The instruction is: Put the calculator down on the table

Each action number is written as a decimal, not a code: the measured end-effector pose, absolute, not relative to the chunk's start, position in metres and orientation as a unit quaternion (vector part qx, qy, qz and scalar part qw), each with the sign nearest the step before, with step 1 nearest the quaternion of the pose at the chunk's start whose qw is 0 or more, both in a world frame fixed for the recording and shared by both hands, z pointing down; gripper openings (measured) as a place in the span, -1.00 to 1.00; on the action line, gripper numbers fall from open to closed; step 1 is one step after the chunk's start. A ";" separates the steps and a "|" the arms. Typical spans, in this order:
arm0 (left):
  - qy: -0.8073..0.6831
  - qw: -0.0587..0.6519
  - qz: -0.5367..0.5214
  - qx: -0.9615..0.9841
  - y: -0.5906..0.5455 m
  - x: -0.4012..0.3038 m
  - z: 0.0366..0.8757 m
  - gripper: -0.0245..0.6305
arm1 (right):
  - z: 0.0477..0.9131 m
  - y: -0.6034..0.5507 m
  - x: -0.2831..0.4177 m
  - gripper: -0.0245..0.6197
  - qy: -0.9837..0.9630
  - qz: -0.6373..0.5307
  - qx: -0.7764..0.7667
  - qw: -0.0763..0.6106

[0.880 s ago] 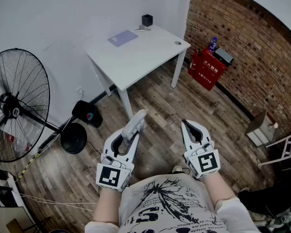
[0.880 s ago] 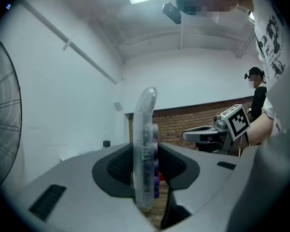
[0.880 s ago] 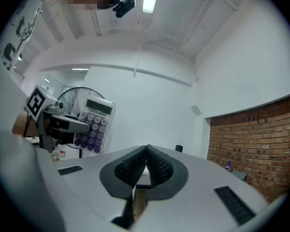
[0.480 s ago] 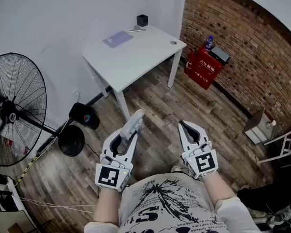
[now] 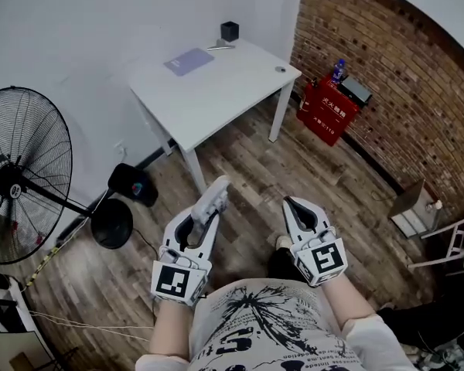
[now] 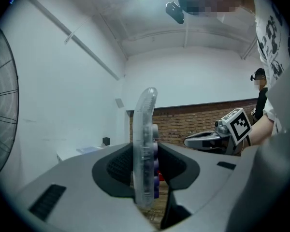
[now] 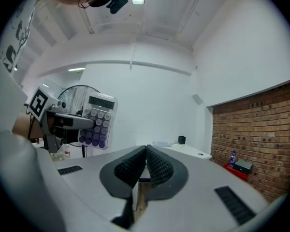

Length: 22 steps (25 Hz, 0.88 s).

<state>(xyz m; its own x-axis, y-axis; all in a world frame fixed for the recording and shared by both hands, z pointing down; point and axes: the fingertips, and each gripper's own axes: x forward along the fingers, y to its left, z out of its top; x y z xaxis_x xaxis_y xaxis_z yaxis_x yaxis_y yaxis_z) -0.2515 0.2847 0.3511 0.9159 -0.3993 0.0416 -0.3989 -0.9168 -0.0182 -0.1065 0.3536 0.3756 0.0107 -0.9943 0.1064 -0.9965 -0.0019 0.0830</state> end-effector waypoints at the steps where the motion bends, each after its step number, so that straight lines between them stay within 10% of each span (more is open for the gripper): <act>1: 0.210 0.005 -0.022 -0.977 0.279 -0.246 0.352 -0.49 | 0.377 0.347 -0.098 -0.88 -0.705 0.009 0.706 0.066; 22: 0.392 -0.025 0.000 -0.920 0.101 -0.008 0.342 -0.49 | 0.365 0.119 0.169 -0.88 -0.812 -0.014 0.578 0.078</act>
<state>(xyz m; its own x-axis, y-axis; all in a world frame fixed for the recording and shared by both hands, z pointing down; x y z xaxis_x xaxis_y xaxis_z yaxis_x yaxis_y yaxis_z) -0.0085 0.1011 0.3420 0.6932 -0.7205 0.0201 -0.7205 -0.6920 0.0451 0.1692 0.1190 0.3654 -0.3194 -0.9413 0.1094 -0.9368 0.3310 0.1130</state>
